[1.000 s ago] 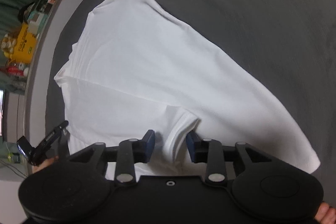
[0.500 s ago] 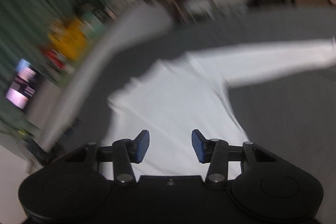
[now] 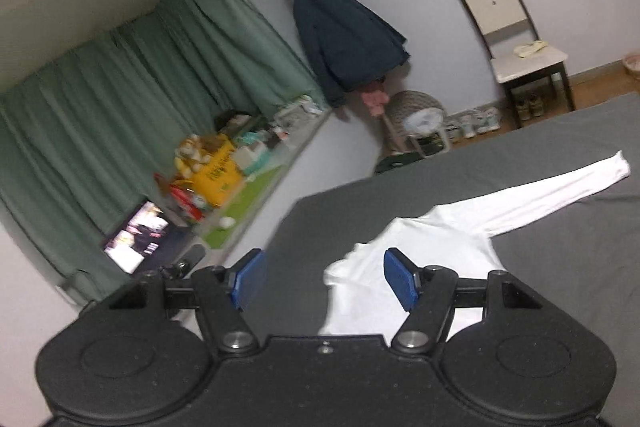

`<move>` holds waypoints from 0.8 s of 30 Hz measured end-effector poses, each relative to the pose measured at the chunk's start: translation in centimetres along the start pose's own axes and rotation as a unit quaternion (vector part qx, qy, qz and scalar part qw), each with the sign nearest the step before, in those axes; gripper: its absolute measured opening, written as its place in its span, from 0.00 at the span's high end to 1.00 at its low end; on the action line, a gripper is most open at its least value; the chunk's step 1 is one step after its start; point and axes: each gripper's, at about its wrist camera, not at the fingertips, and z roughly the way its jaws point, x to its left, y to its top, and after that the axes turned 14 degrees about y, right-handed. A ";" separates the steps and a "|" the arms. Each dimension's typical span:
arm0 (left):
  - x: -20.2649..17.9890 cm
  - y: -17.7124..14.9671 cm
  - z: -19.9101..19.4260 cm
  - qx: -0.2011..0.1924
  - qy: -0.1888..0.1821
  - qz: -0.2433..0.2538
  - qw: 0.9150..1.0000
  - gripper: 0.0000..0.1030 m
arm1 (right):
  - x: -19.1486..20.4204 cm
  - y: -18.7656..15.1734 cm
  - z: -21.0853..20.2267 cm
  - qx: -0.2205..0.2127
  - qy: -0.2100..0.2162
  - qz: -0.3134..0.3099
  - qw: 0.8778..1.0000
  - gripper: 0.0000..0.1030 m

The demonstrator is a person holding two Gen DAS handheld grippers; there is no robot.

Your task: Fold clothes

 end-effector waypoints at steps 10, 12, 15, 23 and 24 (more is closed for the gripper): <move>-1.6 3.7 -2.6 -0.035 0.089 0.094 0.991 0.00 | -1.0 1.9 10.3 0.044 0.107 -0.067 0.991 0.34; -0.7 3.9 -0.5 -0.021 0.137 0.123 0.983 0.00 | -3.1 1.4 14.7 0.070 0.115 -0.076 0.988 0.37; 1.7 3.0 3.6 0.013 0.192 0.135 0.972 0.00 | -6.8 0.5 21.2 0.107 0.125 -0.082 0.983 0.43; 9.8 -6.6 15.6 0.081 0.290 0.101 0.948 0.00 | -15.5 -2.6 35.3 0.196 0.124 -0.022 0.972 0.50; 10.8 -8.5 16.9 0.088 0.299 0.099 0.945 0.00 | -16.1 -3.0 37.1 0.209 0.121 -0.019 0.970 0.50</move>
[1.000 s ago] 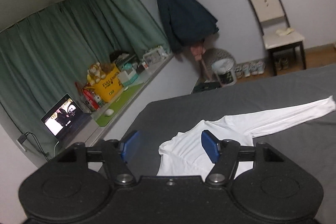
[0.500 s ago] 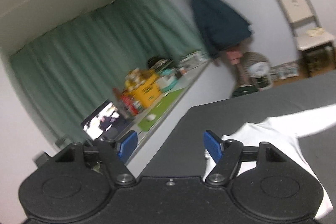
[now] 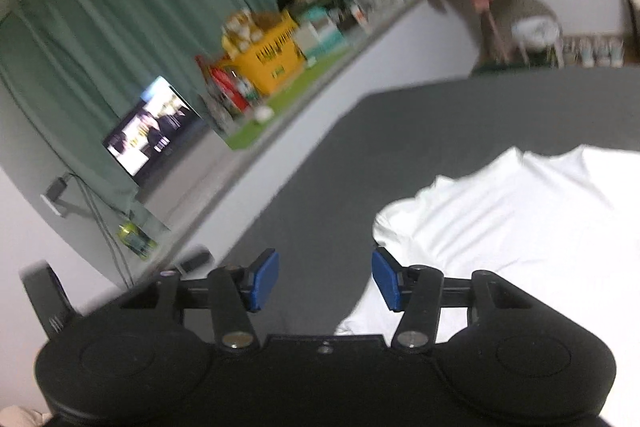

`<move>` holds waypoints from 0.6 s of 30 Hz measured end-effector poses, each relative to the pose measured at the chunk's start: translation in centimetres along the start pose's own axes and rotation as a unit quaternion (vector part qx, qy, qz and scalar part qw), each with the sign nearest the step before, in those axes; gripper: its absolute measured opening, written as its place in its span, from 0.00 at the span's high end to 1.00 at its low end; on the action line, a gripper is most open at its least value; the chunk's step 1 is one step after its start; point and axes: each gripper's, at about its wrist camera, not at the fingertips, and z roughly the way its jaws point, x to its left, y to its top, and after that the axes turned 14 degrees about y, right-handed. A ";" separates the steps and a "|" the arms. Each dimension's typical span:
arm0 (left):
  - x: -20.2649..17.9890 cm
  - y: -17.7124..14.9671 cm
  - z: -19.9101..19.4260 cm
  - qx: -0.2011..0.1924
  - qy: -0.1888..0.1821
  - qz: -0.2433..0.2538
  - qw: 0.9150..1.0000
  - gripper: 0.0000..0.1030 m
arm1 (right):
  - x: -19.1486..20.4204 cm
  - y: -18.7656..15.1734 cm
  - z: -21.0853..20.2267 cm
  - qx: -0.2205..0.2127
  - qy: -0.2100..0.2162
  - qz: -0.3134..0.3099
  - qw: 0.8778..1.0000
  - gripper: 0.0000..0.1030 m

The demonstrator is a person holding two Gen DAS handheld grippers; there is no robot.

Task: Fold clothes
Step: 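Grasp the shirt edge with the right gripper while the left gripper approaches the shirt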

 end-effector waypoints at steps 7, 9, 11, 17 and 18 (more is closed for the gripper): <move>-4.3 -7.1 8.4 0.005 0.034 0.095 0.995 0.00 | -3.7 3.0 12.7 0.080 -0.009 -0.033 0.996 0.51; -5.5 -7.1 10.0 0.005 0.040 0.132 0.991 0.00 | -4.6 3.8 16.5 0.108 -0.015 -0.040 0.993 0.52; -5.8 -7.4 11.2 0.008 0.034 0.152 0.988 0.00 | -5.6 4.5 20.1 0.133 -0.024 -0.044 0.990 0.53; -5.9 -8.9 14.0 0.054 0.007 0.179 0.982 0.00 | -8.0 5.7 28.2 0.235 -0.069 -0.030 0.969 0.57; -5.9 -9.1 14.3 0.064 0.004 0.181 0.981 0.00 | -8.4 5.7 29.2 0.256 -0.080 -0.022 0.963 0.68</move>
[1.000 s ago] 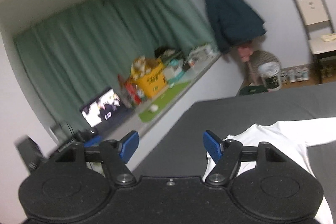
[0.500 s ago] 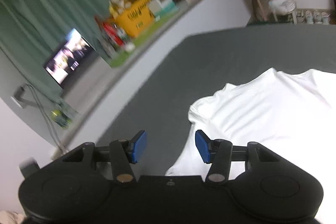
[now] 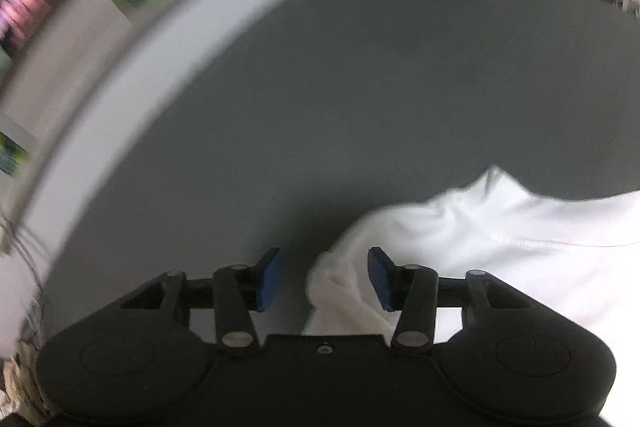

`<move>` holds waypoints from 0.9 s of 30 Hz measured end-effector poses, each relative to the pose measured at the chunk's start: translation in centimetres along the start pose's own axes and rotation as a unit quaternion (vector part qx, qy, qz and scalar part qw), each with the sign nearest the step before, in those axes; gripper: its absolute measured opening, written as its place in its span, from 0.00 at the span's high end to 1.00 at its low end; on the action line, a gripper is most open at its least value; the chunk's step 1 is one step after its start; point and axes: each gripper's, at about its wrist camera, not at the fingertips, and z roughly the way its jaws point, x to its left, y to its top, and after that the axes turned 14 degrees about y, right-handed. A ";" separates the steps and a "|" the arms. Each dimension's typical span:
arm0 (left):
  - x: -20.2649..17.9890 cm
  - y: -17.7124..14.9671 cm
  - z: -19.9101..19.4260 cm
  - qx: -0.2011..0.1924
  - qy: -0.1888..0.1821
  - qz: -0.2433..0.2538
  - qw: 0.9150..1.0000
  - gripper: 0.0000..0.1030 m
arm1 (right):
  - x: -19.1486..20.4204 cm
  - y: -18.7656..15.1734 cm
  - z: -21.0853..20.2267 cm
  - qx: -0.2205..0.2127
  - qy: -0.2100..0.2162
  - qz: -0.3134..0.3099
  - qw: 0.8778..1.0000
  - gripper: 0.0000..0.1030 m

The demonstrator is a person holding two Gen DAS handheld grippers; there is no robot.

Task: Fold clothes
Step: 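Grasp the shirt edge with the right gripper while the left gripper approaches the shirt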

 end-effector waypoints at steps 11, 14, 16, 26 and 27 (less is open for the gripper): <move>0.0 -0.8 2.1 0.032 -0.027 -0.027 0.999 0.00 | -2.4 0.5 4.5 -0.015 0.033 0.078 0.996 0.95; -0.1 -0.9 1.9 0.034 -0.024 -0.026 0.999 0.00 | -2.6 -0.1 2.6 -0.034 0.039 0.084 0.995 0.88; 0.0 -1.0 1.6 0.037 -0.024 -0.026 0.999 0.00 | -2.0 -0.6 0.3 -0.062 0.015 0.057 0.996 0.69; 0.6 -1.0 1.4 0.050 -0.016 -0.034 0.998 0.00 | -0.3 -6.6 1.7 -0.051 0.079 0.060 0.994 0.82; 0.7 -1.1 1.4 0.051 -0.017 -0.036 0.998 0.00 | -0.7 -6.9 1.7 -0.076 0.076 0.068 0.992 0.92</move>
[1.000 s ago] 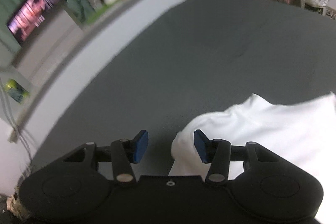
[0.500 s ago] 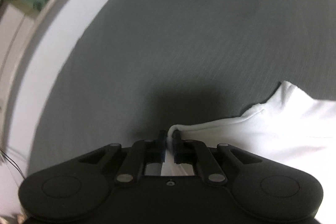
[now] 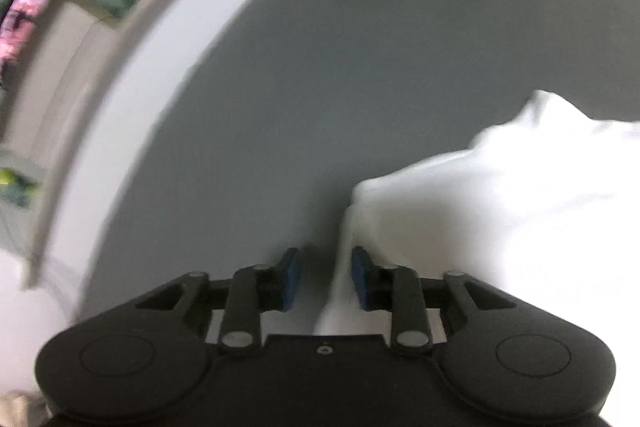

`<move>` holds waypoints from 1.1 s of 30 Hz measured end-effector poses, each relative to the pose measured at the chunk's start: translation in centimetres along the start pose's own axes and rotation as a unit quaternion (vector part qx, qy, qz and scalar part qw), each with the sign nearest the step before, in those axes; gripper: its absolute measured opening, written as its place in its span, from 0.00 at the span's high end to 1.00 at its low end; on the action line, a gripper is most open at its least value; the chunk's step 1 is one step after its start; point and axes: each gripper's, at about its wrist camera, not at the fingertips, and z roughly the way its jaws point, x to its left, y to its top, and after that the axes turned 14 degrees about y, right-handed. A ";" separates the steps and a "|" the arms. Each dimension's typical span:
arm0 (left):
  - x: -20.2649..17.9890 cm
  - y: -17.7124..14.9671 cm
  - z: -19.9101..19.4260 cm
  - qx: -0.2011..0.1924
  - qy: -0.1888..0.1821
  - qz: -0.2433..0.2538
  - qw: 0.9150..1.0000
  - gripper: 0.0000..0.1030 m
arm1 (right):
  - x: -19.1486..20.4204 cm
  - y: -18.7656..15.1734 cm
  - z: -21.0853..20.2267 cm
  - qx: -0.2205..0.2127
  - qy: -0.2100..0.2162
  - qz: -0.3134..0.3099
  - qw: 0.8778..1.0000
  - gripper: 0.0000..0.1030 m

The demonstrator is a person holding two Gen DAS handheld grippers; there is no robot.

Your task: Fold clothes

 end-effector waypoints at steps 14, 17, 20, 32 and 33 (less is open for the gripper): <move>1.3 1.7 -3.3 -0.091 -0.077 -0.117 0.986 0.00 | -7.6 -8.2 -29.9 -0.220 -0.044 0.022 0.974 0.53; 0.7 1.9 -3.7 -0.084 -0.121 -0.144 0.979 0.00 | -12.9 -14.5 -39.5 -0.296 -0.138 0.098 0.940 0.53; -1.0 2.2 -3.7 -0.066 -0.138 -0.148 0.977 0.00 | -17.1 -19.9 -48.9 -0.383 -0.221 0.170 0.881 0.53; -6.6 1.1 -2.9 -0.005 -0.300 -0.102 0.949 0.00 | -31.6 -27.4 -65.9 -0.523 -0.327 0.294 0.730 0.52; -6.5 0.8 -2.8 -0.009 -0.305 -0.105 0.946 0.00 | -32.5 -26.2 -65.5 -0.508 -0.331 0.287 0.741 0.52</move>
